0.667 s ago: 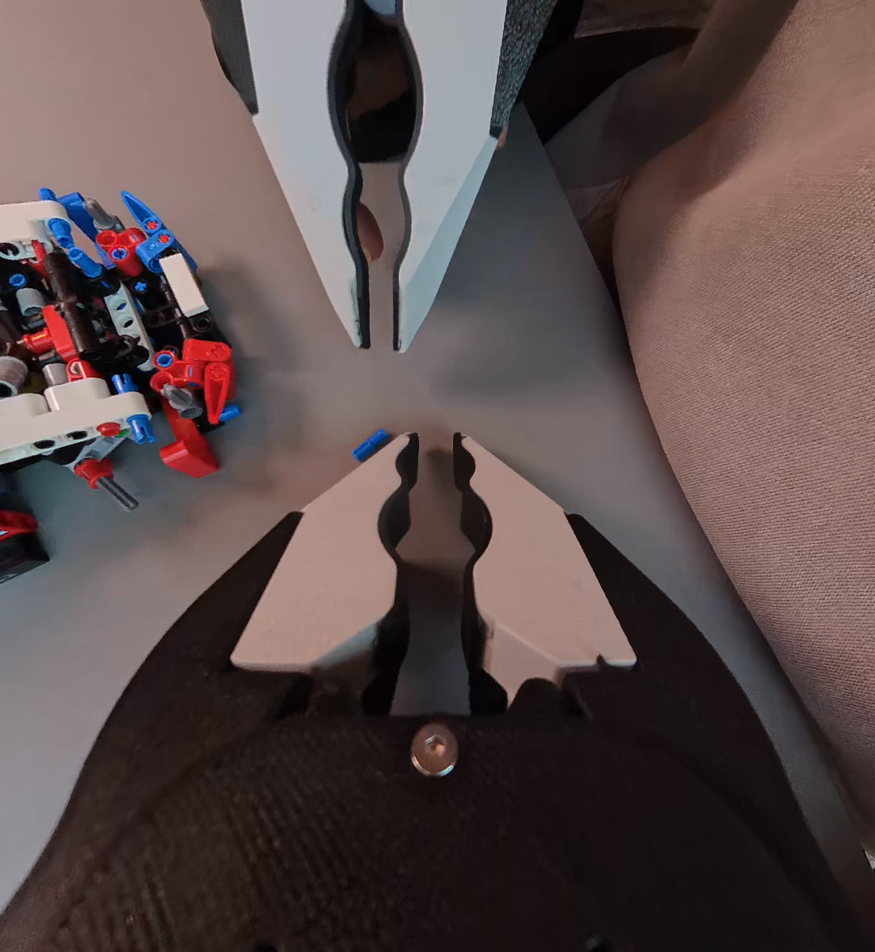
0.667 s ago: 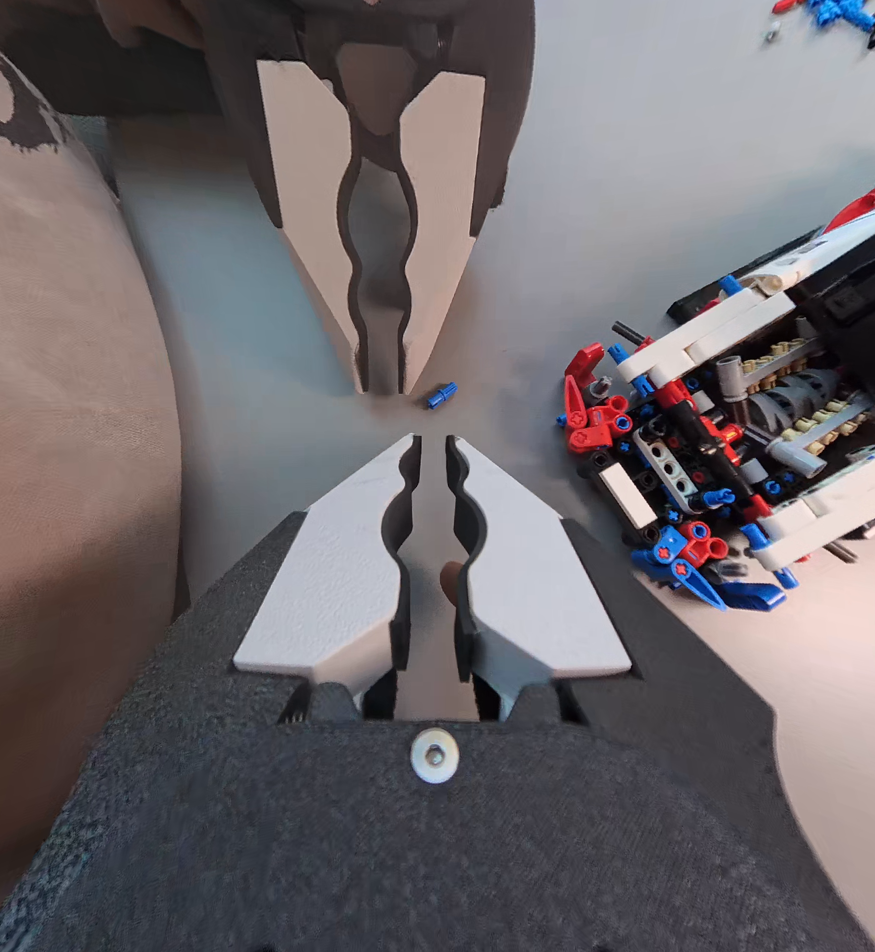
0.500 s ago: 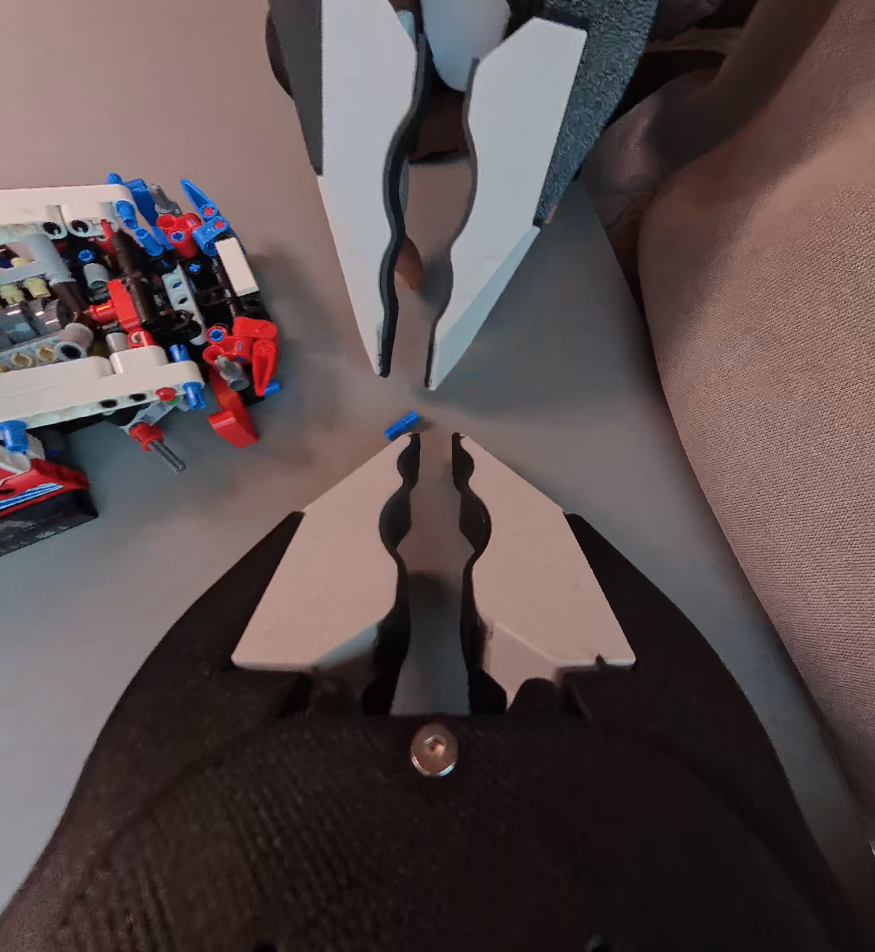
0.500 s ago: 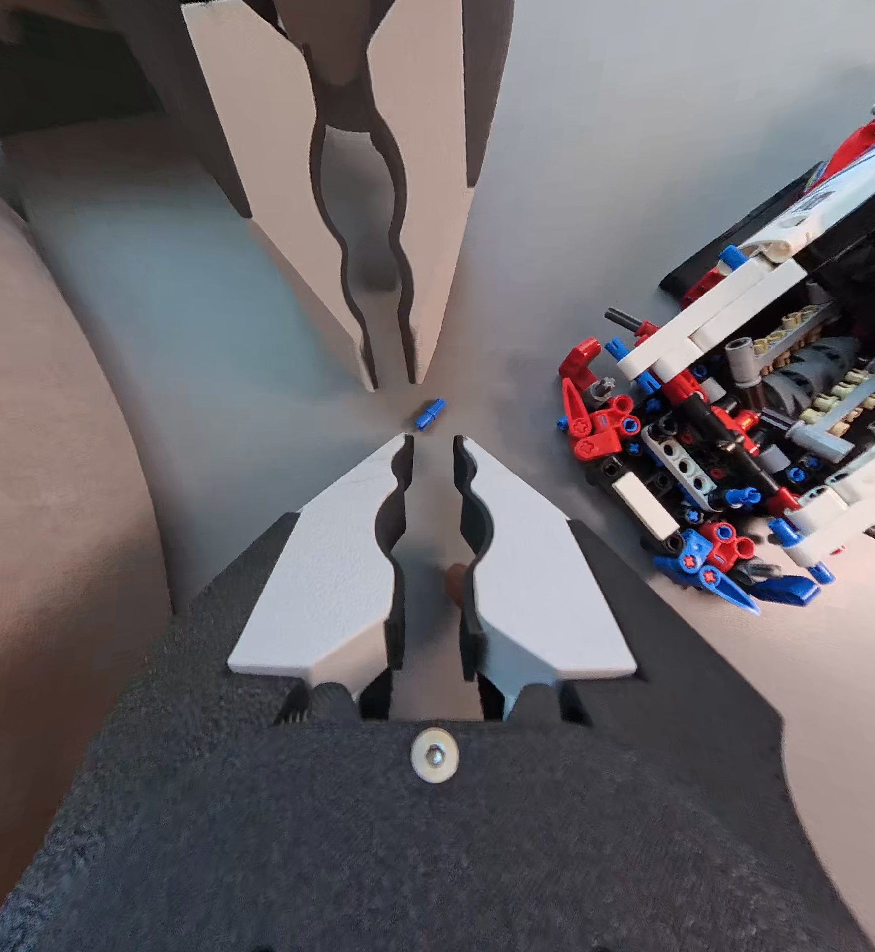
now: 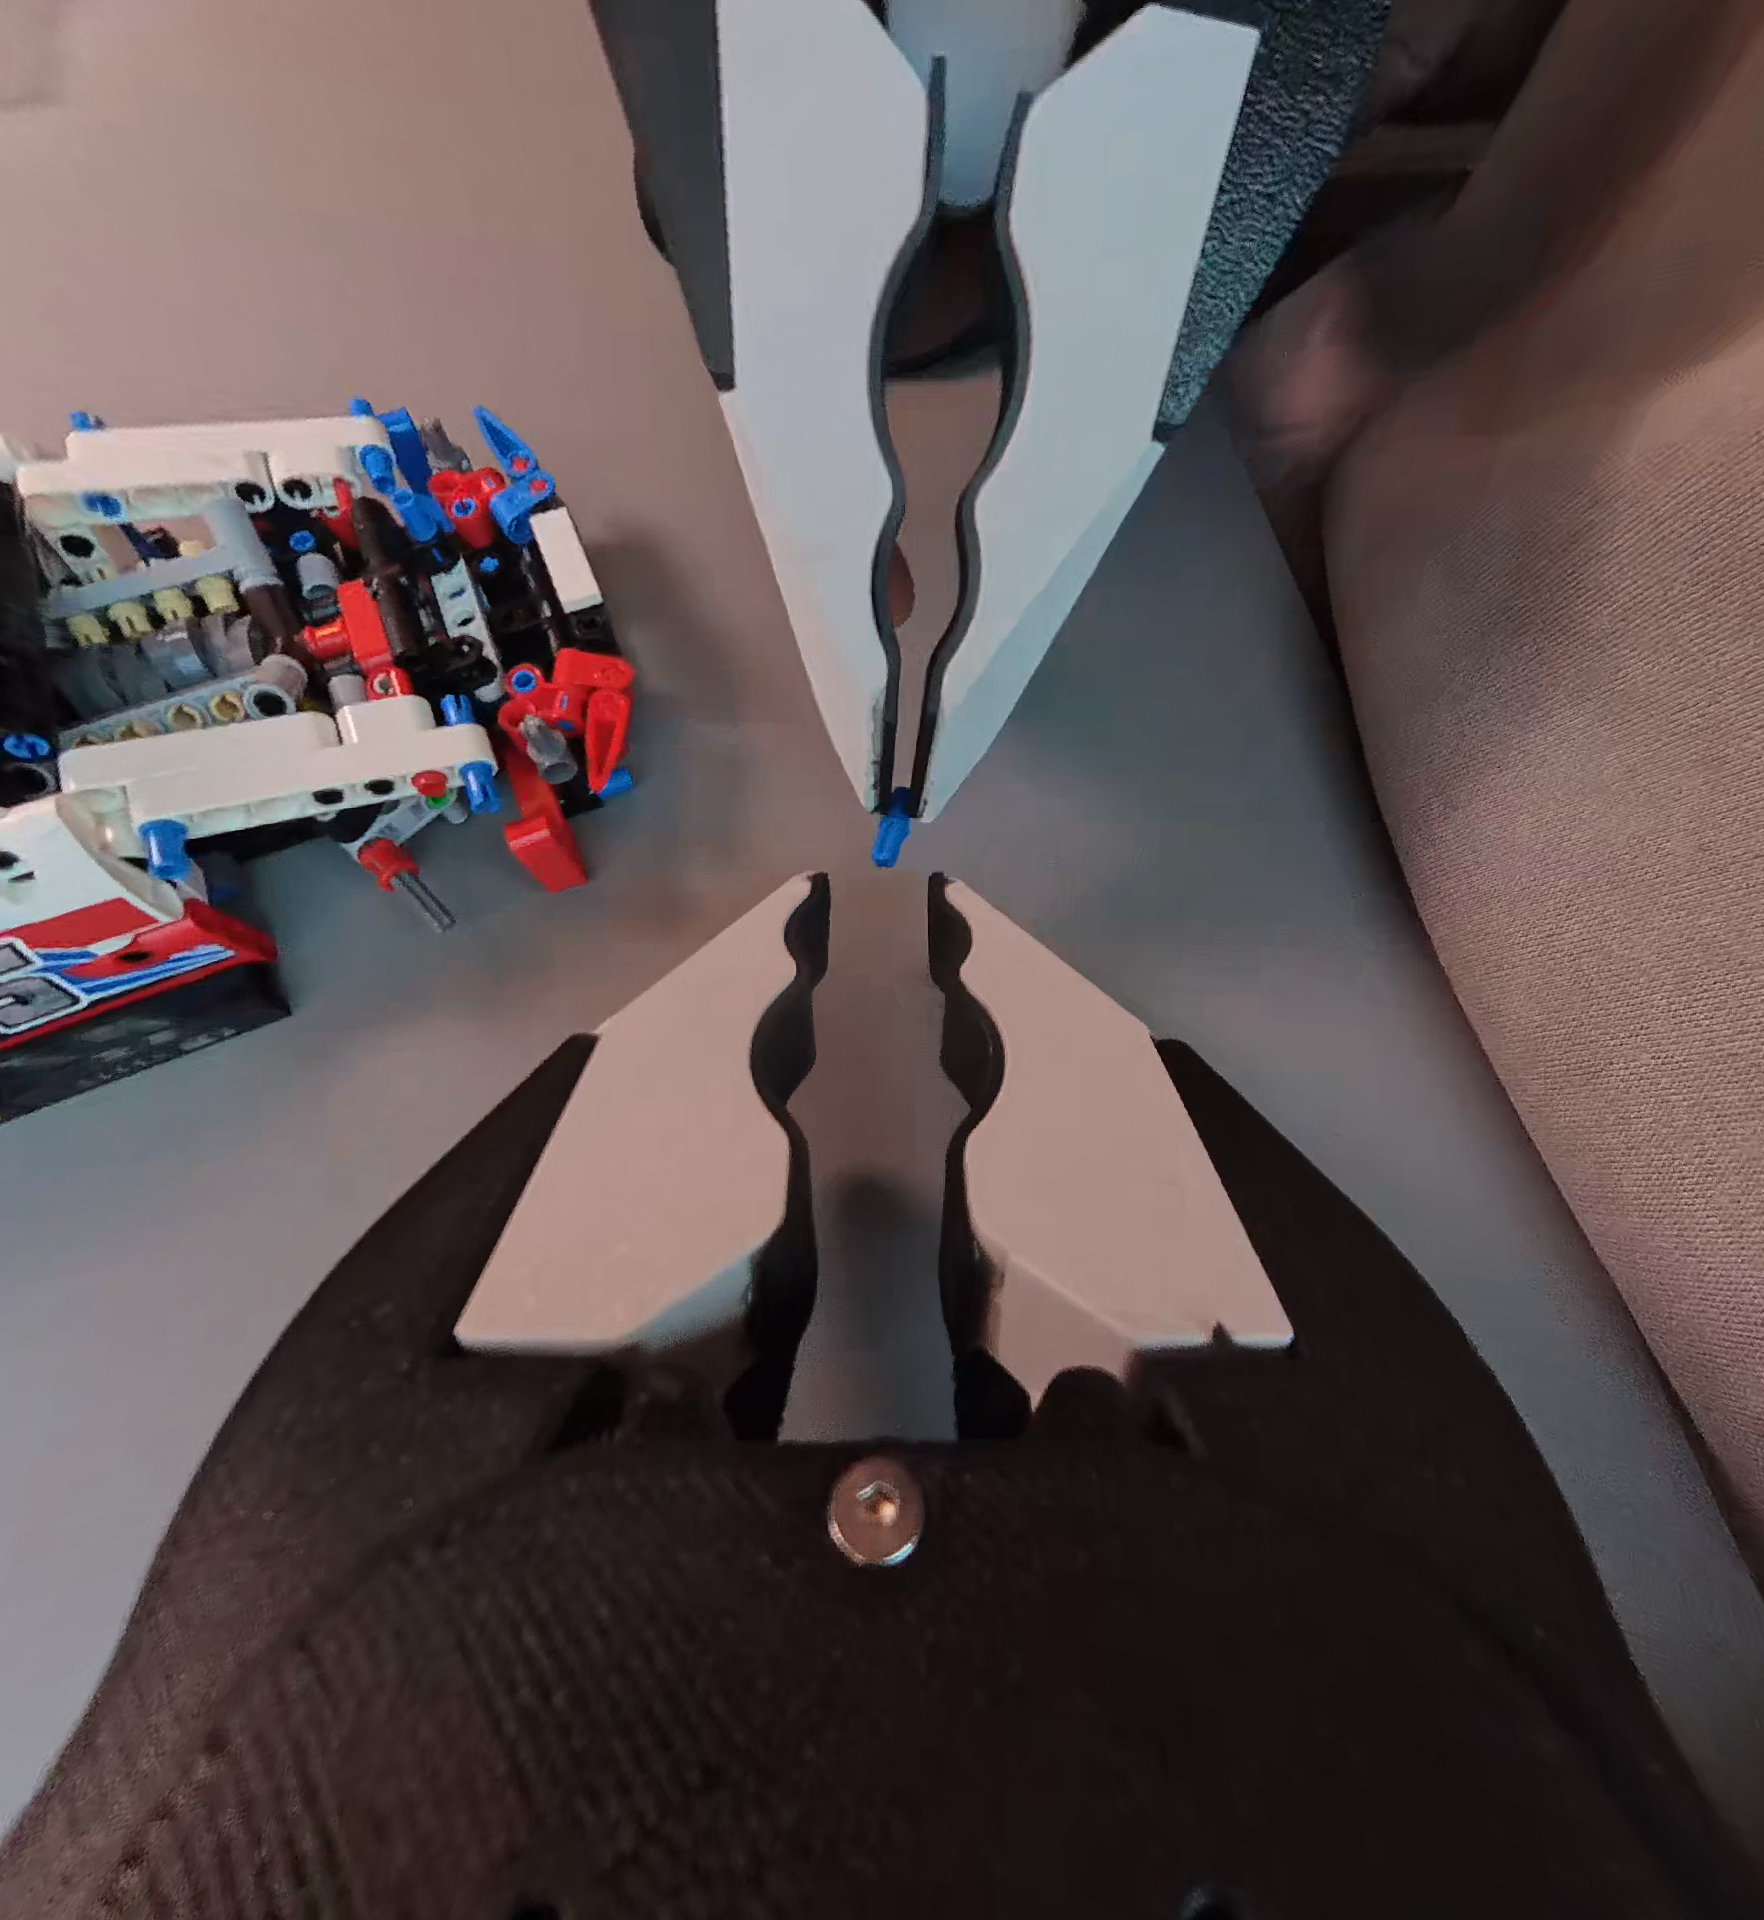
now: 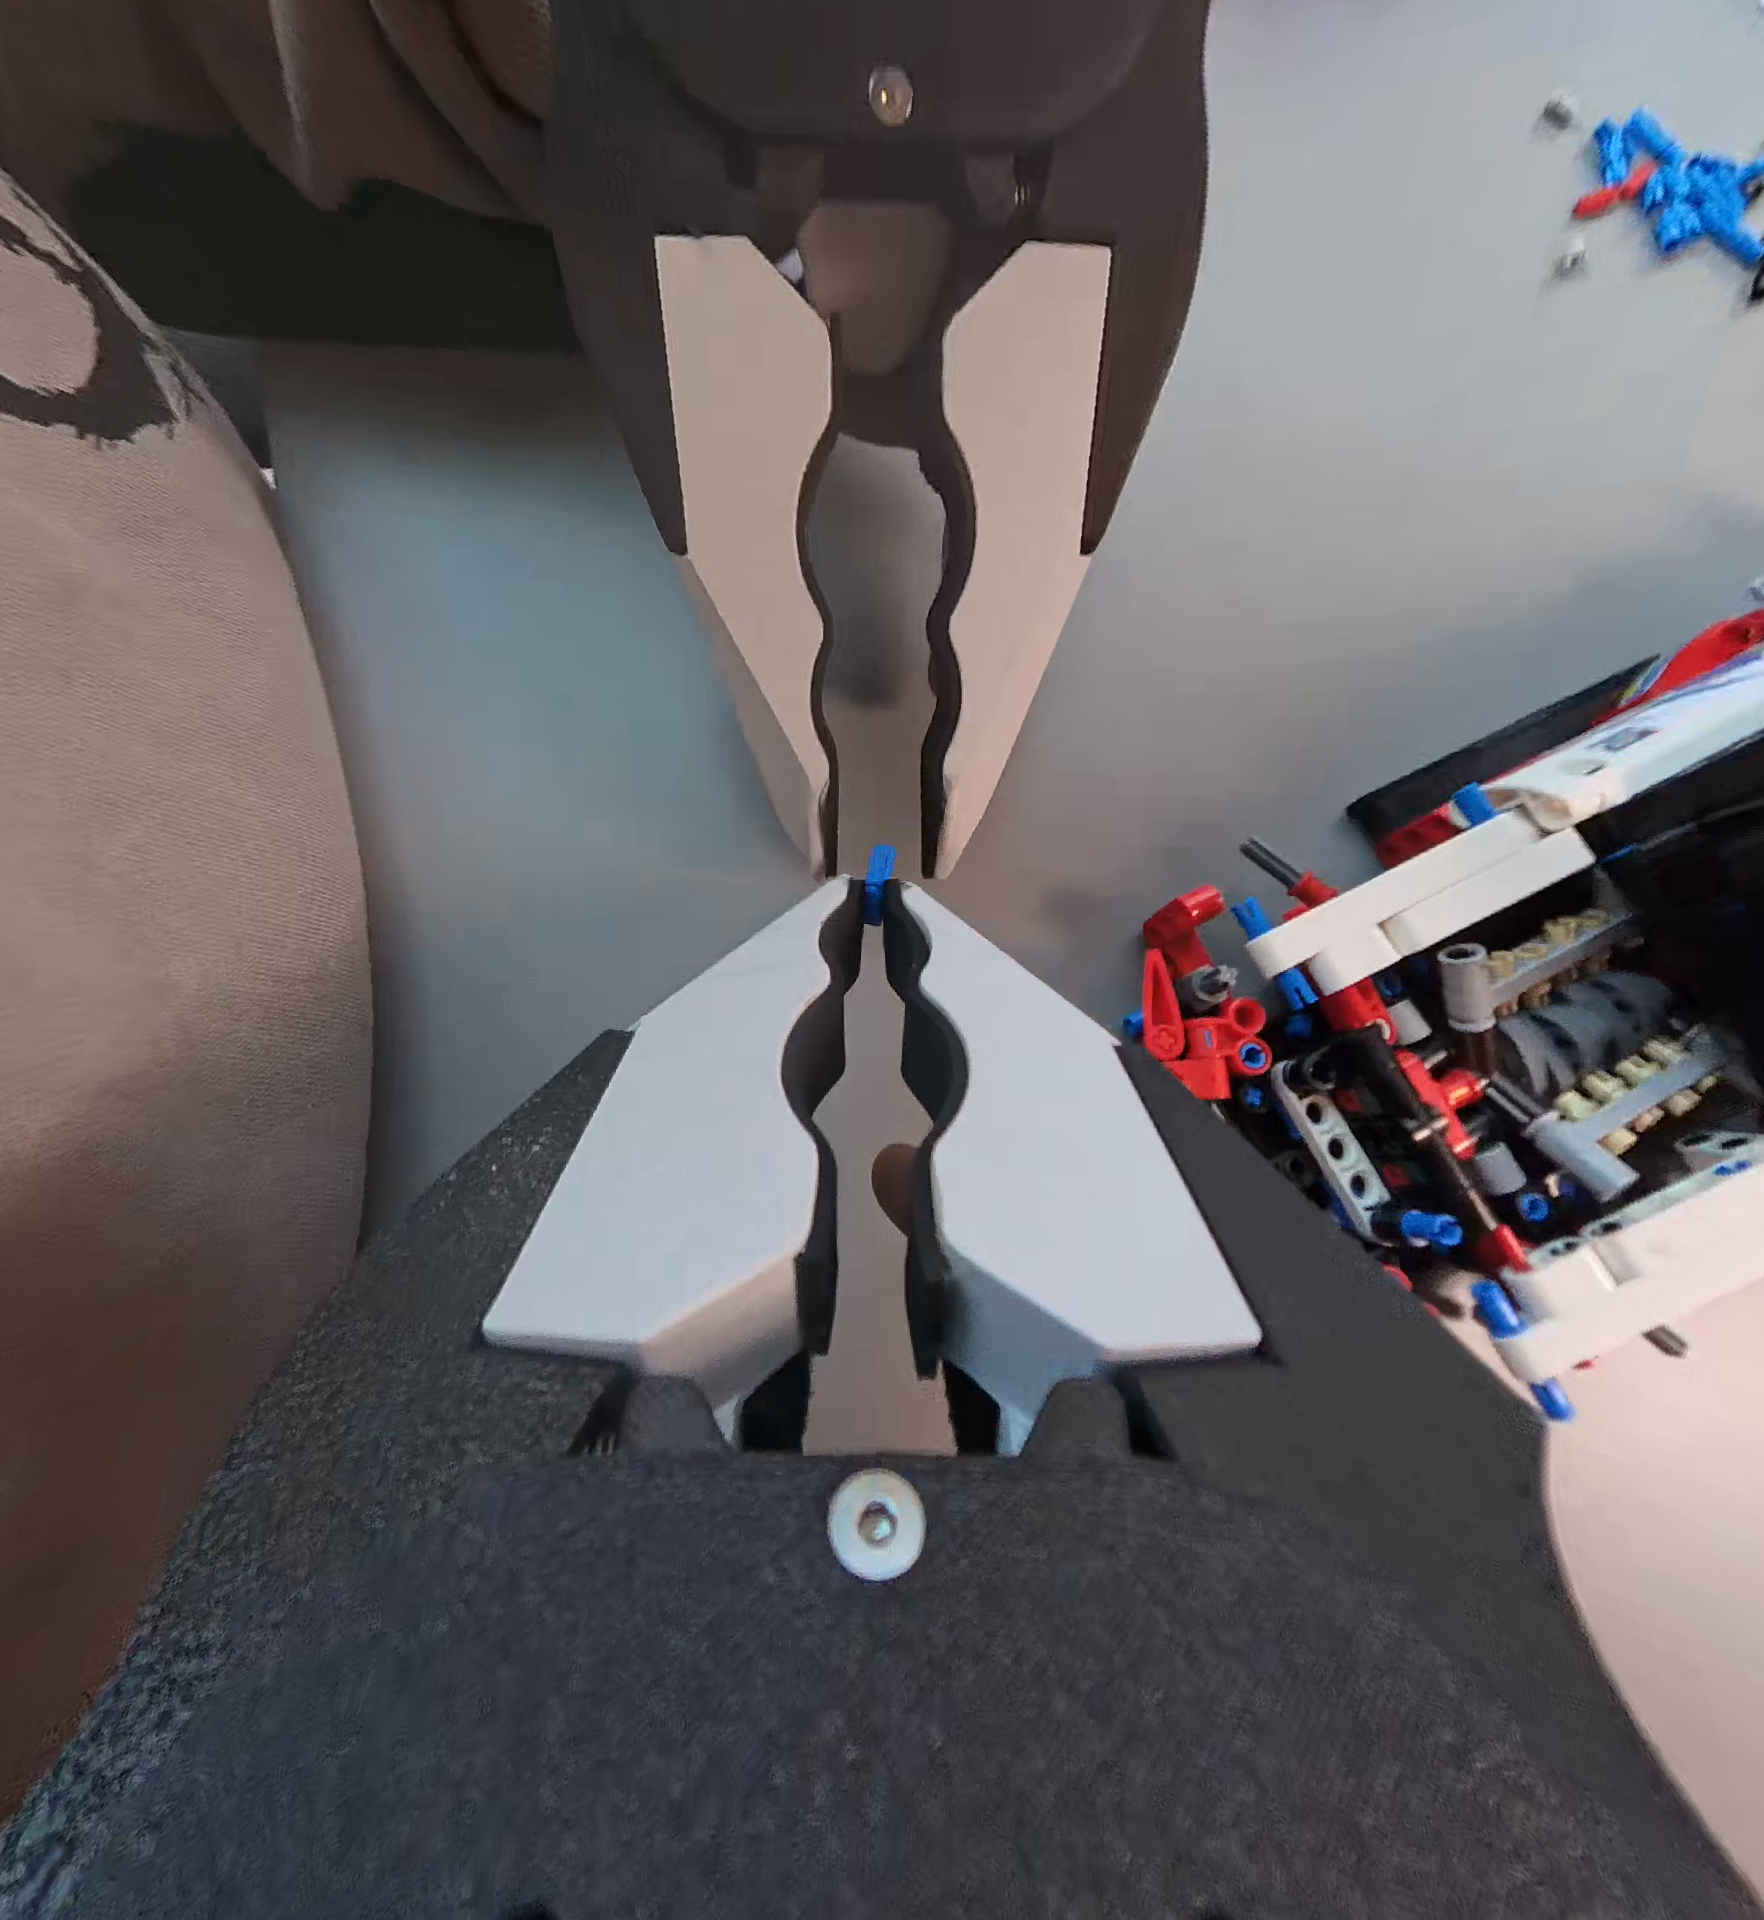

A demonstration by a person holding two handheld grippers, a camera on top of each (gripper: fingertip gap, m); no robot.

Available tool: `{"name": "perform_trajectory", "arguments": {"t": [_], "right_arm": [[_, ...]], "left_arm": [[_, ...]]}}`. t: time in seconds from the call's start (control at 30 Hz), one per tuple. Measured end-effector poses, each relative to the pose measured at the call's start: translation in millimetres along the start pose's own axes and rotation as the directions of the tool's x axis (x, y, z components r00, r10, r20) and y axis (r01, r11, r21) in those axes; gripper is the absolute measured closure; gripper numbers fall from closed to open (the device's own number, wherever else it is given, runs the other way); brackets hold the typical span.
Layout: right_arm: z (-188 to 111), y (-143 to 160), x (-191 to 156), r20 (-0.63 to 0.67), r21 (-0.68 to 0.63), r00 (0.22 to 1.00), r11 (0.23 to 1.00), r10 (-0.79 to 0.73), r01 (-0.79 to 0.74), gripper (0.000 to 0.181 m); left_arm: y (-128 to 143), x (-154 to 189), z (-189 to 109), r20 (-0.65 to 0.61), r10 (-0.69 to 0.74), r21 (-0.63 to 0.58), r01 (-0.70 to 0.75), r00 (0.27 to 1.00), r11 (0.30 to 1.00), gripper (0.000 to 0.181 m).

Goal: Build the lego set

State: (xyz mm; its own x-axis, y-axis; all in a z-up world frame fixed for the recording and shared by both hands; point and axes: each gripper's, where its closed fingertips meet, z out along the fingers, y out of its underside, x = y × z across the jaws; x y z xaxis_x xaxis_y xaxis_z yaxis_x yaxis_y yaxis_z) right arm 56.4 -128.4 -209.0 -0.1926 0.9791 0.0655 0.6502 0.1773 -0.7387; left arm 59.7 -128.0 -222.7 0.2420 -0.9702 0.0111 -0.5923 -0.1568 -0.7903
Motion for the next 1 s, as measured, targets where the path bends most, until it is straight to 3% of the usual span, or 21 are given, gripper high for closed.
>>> {"name": "perform_trajectory", "arguments": {"t": [0.03,0.43,0.53,0.63,0.73,0.87,1.0], "right_arm": [[-3.6,-4.4,-0.3,0.011,0.019,0.999,0.999,-0.032,0.031,0.181],[-14.6,-13.3,4.8,0.045,0.006,0.984,0.985,-0.171,0.171,0.180],[-28.4,-31.0,10.2,0.015,0.151,0.987,0.976,-0.159,0.155,0.178],[-47.1,-52.8,13.8,-0.013,0.344,0.993,0.932,-0.115,0.113,0.172],[-61.5,-68.2,14.4,-0.066,0.486,0.993,0.865,-0.102,0.122,0.171],[-70.3,-77.8,10.3,-0.113,0.567,0.987,0.809,-0.115,0.159,0.172],[-70.6,-78.2,5.6,-0.116,0.563,0.982,0.805,-0.148,0.188,0.176]], "left_arm": [[-4.3,1.7,-0.3,0.000,0.010,0.018,-0.010,1.000,1.000,0.166],[-27.8,-1.4,-12.9,0.025,0.008,0.140,-0.012,1.000,0.990,0.180],[-44.4,-4.9,-26.7,-0.009,-0.048,0.273,0.049,0.999,0.961,0.180],[-70.2,-6.6,-51.1,-0.108,-0.120,0.465,0.157,0.987,0.871,0.180],[-86.6,-4.7,-66.6,-0.199,-0.145,0.573,0.235,0.969,0.785,0.180],[-95.3,0.2,-71.8,-0.296,-0.155,0.612,0.312,0.942,0.727,0.180],[-94.9,6.0,-66.8,-0.328,-0.146,0.597,0.324,0.933,0.734,0.180]]}}
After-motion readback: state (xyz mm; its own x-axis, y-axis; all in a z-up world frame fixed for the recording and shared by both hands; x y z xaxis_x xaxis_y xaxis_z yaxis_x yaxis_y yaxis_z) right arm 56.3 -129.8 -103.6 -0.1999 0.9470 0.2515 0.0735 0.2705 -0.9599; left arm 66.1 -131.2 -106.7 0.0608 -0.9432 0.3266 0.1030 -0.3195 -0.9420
